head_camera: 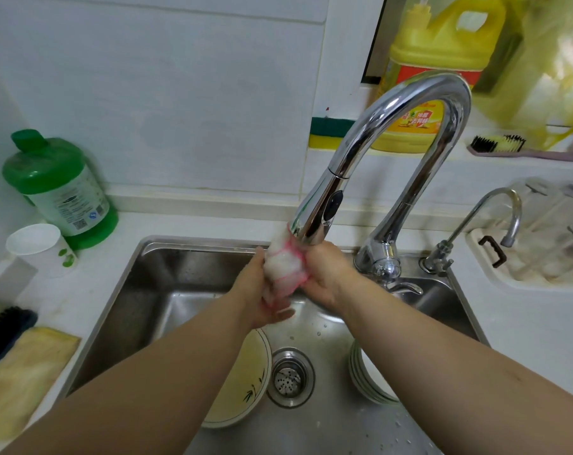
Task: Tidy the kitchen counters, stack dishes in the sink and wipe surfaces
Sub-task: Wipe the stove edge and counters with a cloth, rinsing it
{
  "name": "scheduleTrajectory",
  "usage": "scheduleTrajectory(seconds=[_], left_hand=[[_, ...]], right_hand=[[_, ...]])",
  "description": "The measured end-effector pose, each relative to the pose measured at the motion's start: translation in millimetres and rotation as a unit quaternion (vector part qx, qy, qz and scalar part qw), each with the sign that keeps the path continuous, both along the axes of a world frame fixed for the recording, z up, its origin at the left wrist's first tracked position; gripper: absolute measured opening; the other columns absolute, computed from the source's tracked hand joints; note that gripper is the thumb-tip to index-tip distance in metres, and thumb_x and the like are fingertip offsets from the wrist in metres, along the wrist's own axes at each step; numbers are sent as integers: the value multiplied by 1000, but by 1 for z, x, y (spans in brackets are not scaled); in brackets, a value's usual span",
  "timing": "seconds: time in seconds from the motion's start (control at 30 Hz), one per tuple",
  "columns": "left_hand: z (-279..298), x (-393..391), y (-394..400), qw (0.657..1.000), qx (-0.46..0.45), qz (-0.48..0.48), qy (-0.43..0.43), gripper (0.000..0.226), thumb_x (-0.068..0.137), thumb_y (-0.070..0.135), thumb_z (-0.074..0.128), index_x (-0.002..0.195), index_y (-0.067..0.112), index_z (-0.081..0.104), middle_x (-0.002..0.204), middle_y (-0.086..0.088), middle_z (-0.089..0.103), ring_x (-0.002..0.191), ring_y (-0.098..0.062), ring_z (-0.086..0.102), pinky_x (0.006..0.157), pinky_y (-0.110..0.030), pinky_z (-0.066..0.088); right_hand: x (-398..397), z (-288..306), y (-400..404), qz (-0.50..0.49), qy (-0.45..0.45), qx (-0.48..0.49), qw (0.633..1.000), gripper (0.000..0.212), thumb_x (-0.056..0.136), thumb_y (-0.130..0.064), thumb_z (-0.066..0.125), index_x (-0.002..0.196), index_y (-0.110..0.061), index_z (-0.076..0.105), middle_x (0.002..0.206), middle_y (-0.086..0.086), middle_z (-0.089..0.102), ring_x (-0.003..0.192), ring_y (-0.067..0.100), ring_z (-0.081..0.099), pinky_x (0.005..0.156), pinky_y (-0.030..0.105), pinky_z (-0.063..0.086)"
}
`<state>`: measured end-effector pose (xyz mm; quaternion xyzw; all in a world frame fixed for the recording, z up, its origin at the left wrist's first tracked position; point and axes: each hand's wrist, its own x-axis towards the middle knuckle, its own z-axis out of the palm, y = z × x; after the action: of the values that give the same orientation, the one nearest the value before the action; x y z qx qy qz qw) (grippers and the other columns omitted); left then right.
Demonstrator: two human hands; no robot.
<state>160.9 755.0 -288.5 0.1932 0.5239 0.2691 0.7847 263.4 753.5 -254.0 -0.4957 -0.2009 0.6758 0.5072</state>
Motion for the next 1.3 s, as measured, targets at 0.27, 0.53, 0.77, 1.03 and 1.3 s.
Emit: scheduleTrajectory(seconds=[0.27,0.53,0.77,1.03,1.3], left_hand=[[11,37,-7,965,102,226,-89,57,100,30,30,46,19,46,41,4,46,44,-7,52,46,-11,42],[15,28,-3,996,-7,78,29,45,97,36,42,55,18,40,33,3,34,25,-8,25,33,-9,20],[32,21,-1,996,74,26,47,18,95,14,46,85,10,60,75,-10,63,69,-25,60,66,-32,52],[24,-3,21,988,71,119,74,29,86,-7,37,81,13,57,87,-8,54,72,-22,52,67,-32,46],[-1,-24,29,977,17,93,190,35,94,5,41,124,5,59,120,-23,61,85,-27,61,67,-34,52]], right_hand=[[-18,-2,-21,43,-384,184,904,23,89,-24,63,73,-8,65,73,13,66,75,23,62,77,32,51],[-5,-11,0,40,-436,50,898,31,91,-46,55,98,-17,63,79,3,62,71,19,64,57,17,50],[26,-22,14,43,-398,-91,912,35,102,-23,33,126,-5,51,124,20,58,103,34,59,81,38,50],[29,-23,-7,266,-243,-123,925,40,83,-56,61,100,-19,60,75,0,62,64,10,55,52,20,44],[25,0,1,90,-75,-87,989,19,98,-7,44,114,-1,51,106,23,61,85,34,62,51,37,58]])
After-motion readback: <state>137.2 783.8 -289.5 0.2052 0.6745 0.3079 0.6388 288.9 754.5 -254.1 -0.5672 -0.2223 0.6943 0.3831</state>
